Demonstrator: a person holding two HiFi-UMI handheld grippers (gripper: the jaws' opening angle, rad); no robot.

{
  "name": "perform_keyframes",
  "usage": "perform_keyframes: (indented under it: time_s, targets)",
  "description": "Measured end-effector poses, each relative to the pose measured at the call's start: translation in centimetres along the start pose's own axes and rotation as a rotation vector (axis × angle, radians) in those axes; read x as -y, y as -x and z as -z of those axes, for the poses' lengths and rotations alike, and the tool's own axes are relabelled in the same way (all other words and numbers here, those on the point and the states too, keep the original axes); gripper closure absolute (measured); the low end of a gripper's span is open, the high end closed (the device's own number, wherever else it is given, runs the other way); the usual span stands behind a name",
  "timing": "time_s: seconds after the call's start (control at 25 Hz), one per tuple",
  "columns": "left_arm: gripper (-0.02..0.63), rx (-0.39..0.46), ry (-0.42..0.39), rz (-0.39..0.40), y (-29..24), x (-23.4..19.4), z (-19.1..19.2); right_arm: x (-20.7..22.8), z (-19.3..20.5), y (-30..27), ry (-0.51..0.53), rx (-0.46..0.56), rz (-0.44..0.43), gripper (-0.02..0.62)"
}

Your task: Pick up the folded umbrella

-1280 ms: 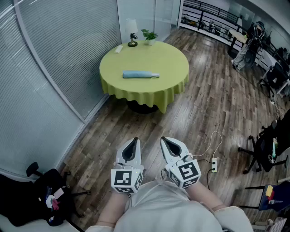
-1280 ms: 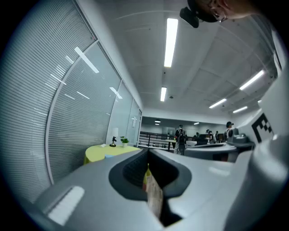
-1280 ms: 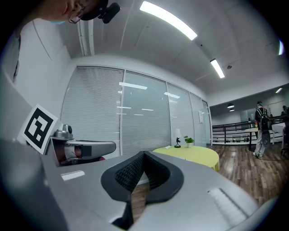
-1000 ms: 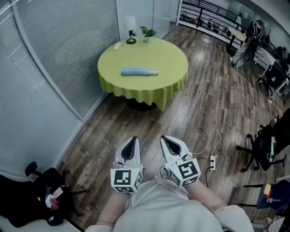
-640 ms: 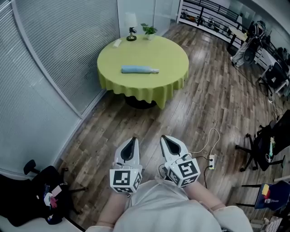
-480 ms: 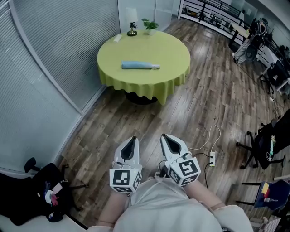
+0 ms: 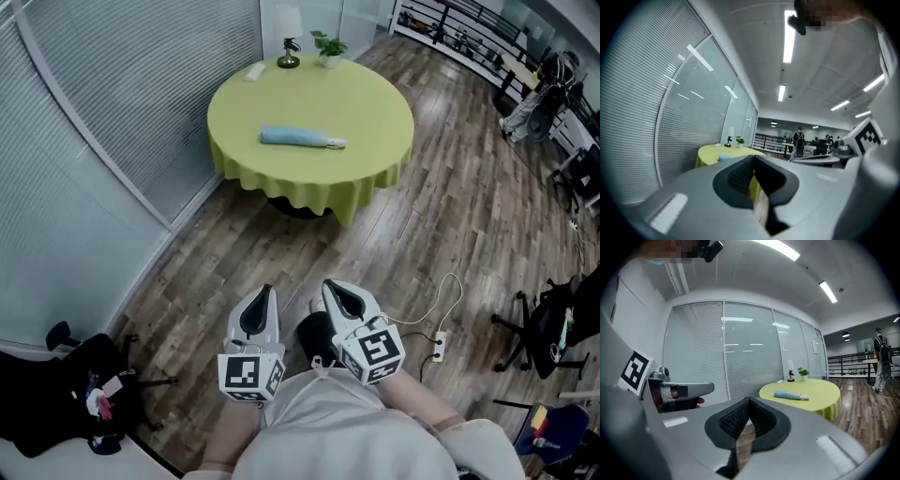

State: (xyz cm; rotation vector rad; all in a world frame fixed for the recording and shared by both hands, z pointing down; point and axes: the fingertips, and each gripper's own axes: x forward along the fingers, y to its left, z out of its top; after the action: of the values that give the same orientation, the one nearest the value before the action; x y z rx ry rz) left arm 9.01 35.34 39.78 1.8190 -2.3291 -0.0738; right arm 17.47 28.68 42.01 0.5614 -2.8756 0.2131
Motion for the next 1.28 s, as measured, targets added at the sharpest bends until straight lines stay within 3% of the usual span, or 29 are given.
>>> perform_keyframes:
  time_s: [0.24,0.44,0.84,1.04,1.28]
  targets:
    - [0.600,-0.011,-0.001,-0.142,-9.8,-4.6,-2.0,6.8,-3.5,-9.2,0.049,0.024,-0.056,0.596]
    - [0.600,-0.036,-0.017,-0.104,-19.7,-5.1,-3.2,14.0,-6.6,-16.2,0.090,0.043,-0.079,0.595]
    - [0.600,-0.090,0.024,-0.064,-34.2,-8.0,-1.8,24.7,-9.0,-26.3,-0.014,0.033,-0.081,0.595]
    - [0.600,-0.101,0.022,0.078,-39.8,-8.6,-2.5,28.4,-9.1,-30.2,-0.036,-0.001,-0.021,0.595]
    - [0.600,-0.085,0.038,0.224,-47.5,-12.3,-3.1,31.2,-8.5,-36.3,-0.052,-0.044,0.084,0.595]
